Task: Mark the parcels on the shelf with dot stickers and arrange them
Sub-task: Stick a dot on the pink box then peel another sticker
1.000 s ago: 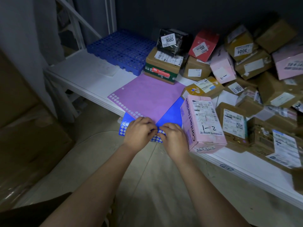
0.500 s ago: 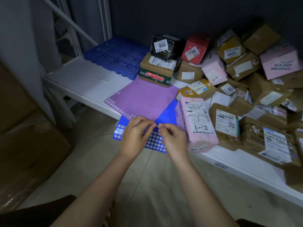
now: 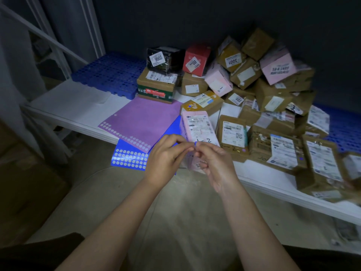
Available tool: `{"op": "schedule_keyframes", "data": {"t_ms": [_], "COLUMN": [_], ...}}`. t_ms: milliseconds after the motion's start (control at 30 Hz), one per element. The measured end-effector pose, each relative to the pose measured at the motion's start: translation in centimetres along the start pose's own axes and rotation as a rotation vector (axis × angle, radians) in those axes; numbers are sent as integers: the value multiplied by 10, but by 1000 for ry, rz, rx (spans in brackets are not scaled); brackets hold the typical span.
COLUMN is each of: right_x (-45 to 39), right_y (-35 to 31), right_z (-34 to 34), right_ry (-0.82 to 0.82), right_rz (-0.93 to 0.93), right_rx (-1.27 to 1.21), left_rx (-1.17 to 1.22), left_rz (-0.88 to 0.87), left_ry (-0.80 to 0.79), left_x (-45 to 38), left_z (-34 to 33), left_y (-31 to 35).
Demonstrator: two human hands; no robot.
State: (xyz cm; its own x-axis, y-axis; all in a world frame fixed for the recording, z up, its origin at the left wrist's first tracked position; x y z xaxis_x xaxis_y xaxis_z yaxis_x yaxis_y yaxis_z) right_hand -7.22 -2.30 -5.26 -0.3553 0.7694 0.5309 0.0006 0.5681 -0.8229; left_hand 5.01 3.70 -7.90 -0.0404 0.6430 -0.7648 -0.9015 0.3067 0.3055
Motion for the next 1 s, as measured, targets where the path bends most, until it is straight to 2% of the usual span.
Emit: {"op": "schedule_keyframes", "data": {"t_ms": [133,267,400,567,633,767,833,1000], "right_x": [-9,-26,-40,-47,-50,-56,-55,-47], "right_y": [-20,-29,-33,-32,-31,-28,-25,-10], "right_z": [40,61,62,58,58,64,64,68], "right_ry": [193,151,116,166,172,131,85,55], "right_rz": [189,148,131,199,166,-106,-169,125], "right_rx": [275,480,687,863,810,392,251,385], "left_rx": [-1,66,46,23,10,13,27,200], "left_rz": [137,349,380,389,379,385,395,499], "left_ry": [-90,-309,-382,-396,-402,-409,-406,-327], "left_x": [-9,-14,-11,-11,-10,-10,-10,-11], "left_z": [-16,-33,-40,-41,-41,-40,-40,-41], "left_y": [6,8,6,6,5,6,7,8]}}
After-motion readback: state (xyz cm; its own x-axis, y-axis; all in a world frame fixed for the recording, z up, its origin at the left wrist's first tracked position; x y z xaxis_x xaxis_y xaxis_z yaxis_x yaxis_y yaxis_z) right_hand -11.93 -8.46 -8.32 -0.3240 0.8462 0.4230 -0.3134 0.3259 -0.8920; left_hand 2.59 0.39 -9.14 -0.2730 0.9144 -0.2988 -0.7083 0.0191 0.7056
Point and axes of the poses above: each hand's wrist, its own x-axis away from the middle knuckle, its own z-axis out of the back of the hand, y = z × x, the point moved 2 cm from there along -x, towards the middle knuckle, and after that the axes turned 13 degrees about -z, right-handed, at the moved point
